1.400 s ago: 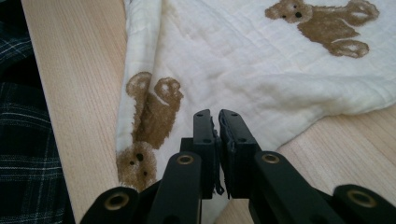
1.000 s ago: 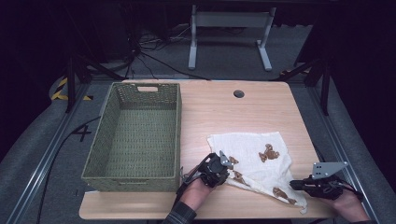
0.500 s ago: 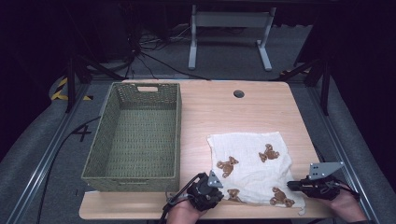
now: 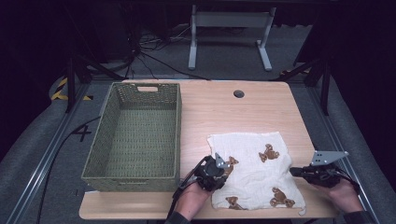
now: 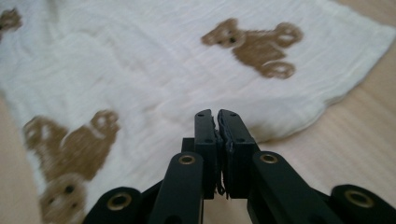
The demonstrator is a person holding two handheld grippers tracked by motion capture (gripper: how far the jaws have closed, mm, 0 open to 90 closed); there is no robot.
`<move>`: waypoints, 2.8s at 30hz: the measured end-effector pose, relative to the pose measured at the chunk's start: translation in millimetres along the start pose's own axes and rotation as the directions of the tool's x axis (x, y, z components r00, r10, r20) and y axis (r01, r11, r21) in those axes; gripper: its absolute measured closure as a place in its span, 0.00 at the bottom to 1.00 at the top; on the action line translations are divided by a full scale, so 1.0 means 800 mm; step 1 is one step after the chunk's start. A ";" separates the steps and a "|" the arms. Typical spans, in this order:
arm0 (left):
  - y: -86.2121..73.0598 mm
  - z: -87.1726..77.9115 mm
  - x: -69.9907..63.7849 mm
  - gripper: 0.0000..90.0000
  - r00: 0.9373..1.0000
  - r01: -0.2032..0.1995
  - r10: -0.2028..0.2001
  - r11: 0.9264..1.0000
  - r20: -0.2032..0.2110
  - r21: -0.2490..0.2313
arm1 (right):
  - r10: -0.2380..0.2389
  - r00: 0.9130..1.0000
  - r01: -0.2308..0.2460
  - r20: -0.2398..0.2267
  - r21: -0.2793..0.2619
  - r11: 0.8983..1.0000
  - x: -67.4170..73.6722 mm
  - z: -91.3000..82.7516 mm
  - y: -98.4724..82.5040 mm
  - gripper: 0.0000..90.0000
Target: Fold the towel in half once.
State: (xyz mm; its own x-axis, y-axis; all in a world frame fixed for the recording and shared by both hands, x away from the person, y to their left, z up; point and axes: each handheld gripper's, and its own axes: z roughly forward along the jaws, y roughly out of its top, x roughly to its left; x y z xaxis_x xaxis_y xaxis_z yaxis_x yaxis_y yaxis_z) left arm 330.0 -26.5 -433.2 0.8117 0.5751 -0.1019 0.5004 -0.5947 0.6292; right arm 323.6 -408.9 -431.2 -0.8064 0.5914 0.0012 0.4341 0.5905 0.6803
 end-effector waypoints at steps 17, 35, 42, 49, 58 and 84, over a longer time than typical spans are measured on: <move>0.050 0.040 0.077 0.66 0.976 0.107 -0.106 0.994 -0.189 -0.002 | 0.049 0.997 -0.047 0.058 -0.022 0.999 -0.070 0.044 0.062 0.80; 0.061 0.058 0.131 0.58 0.926 0.219 -0.223 0.975 -0.304 -0.048 | 0.127 0.978 -0.129 0.164 0.002 0.992 -0.138 0.088 0.082 0.74; 0.061 0.065 0.134 0.62 0.932 0.209 -0.208 0.978 -0.296 -0.031 | 0.149 0.979 -0.153 0.141 0.022 0.988 -0.144 0.098 0.076 0.77; 0.063 0.067 0.133 0.92 0.952 0.191 -0.194 0.981 -0.235 -0.036 | 0.156 0.982 -0.157 0.111 0.008 0.987 -0.144 0.097 0.073 0.95; 0.091 0.069 0.143 0.96 0.948 0.213 -0.227 0.973 -0.222 -0.085 | 0.165 0.972 -0.162 0.169 -0.034 0.986 -0.155 0.082 0.078 0.97; 0.099 0.015 0.115 0.96 0.947 0.160 -0.195 0.975 -0.256 -0.153 | 0.155 0.972 -0.127 0.178 -0.159 0.979 -0.129 0.024 0.081 0.98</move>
State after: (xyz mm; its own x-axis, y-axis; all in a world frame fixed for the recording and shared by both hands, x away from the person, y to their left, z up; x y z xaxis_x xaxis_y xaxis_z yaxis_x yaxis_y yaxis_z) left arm 447.4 -27.2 -401.9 0.5933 0.8047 -0.0217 0.5713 -0.4020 0.7155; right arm 443.1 -421.0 -401.3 -0.6449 0.7639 -0.0242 0.4633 0.4159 0.7825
